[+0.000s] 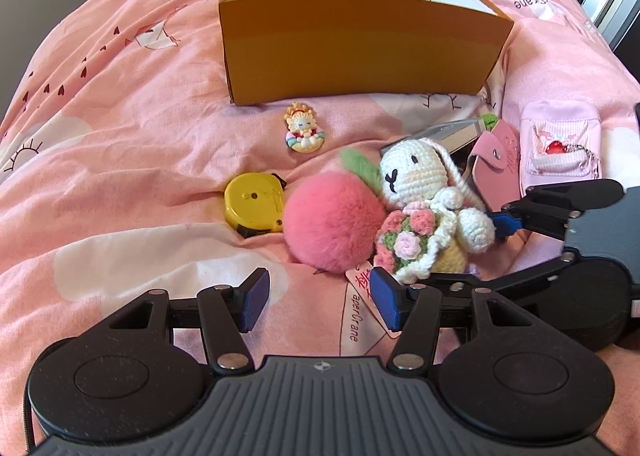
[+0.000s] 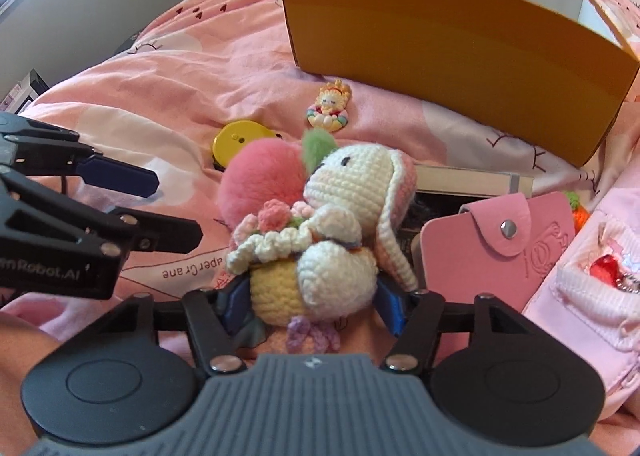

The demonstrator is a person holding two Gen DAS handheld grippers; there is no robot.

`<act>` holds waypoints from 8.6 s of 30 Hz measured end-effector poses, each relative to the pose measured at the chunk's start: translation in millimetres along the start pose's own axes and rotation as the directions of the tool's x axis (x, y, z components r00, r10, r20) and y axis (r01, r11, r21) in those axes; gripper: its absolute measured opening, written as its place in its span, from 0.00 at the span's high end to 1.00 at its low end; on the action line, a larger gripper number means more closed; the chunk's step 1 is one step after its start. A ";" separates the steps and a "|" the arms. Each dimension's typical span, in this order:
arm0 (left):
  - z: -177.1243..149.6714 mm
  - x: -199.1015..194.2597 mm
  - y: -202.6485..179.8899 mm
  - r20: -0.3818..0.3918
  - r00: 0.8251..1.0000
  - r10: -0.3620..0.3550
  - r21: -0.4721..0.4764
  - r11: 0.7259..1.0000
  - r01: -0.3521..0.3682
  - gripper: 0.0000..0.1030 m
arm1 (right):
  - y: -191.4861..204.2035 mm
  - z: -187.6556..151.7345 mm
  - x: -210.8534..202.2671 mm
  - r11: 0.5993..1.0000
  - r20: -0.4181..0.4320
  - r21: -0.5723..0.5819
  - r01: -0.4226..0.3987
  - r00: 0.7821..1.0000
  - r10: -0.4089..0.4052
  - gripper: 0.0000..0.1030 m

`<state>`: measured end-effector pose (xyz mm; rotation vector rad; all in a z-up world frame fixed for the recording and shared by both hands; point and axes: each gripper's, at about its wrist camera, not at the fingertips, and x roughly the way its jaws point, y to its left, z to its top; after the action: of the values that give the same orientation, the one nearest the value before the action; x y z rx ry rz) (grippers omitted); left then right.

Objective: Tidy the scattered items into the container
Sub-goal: 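Close right tool on the crocheted bunny while left tool grasps the pink pom-pom, then lift the bunny with right tool while left tool lifts the pom-pom toward the box, then lower the bunny into the box and open right tool while left tool lowers the pom-pom, then open left tool to drop the pom-pom into the box and withdraw, then move left tool to the pink card wallet while right tool approaches the pink pouch, then close left tool on the pink wallet while right tool grasps the pink pouch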

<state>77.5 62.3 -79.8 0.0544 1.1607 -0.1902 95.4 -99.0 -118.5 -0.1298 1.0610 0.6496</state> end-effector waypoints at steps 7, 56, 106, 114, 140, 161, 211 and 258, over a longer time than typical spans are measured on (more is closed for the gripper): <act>5.0 -4.5 3.1 0.021 1.000 -0.013 0.016 1.000 0.013 0.37 | -3.3 0.4 -38.0 1.000 0.080 -0.013 -0.013 0.997 0.014 0.40; 48.0 38.3 -6.5 0.087 0.990 -0.112 0.028 0.994 0.110 0.55 | -75.3 30.9 -69.2 0.990 0.234 0.092 0.106 0.964 -0.125 0.39; 248.2 51.9 19.1 0.261 0.955 -0.140 0.135 0.985 0.108 0.55 | -152.6 228.6 94.1 0.930 -0.133 -0.264 0.256 0.945 -0.298 0.39; 250.9 59.3 18.0 0.243 0.959 -0.144 0.147 0.983 0.110 0.55 | -147.6 227.7 104.1 0.915 -0.142 -0.314 0.255 0.940 -0.310 0.34; 318.1 91.6 -66.5 0.228 0.935 -0.272 0.235 0.947 0.218 0.55 | -190.1 209.6 -32.7 0.901 0.111 -0.191 0.390 0.921 -0.375 0.36; 331.7 123.7 -78.3 0.179 0.929 -0.325 0.204 0.936 0.288 0.61 | -206.3 194.0 -19.9 0.928 0.104 -0.134 0.349 0.936 -0.337 0.41; 152.5 -8.2 -86.8 0.157 0.933 -0.325 0.319 0.910 0.263 0.50 | -132.9 61.1 -136.5 0.951 0.266 0.191 0.242 0.920 -0.288 0.45; 62.3 82.3 -94.5 -0.054 0.903 -0.426 0.187 0.884 0.428 0.60 | -127.6 -59.5 -82.5 0.865 0.139 0.486 0.126 0.966 -0.218 0.39</act>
<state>148.8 -49.3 -124.9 -0.0294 1.1511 -0.6979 93.7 -261.6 -104.8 0.2595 0.9812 0.2180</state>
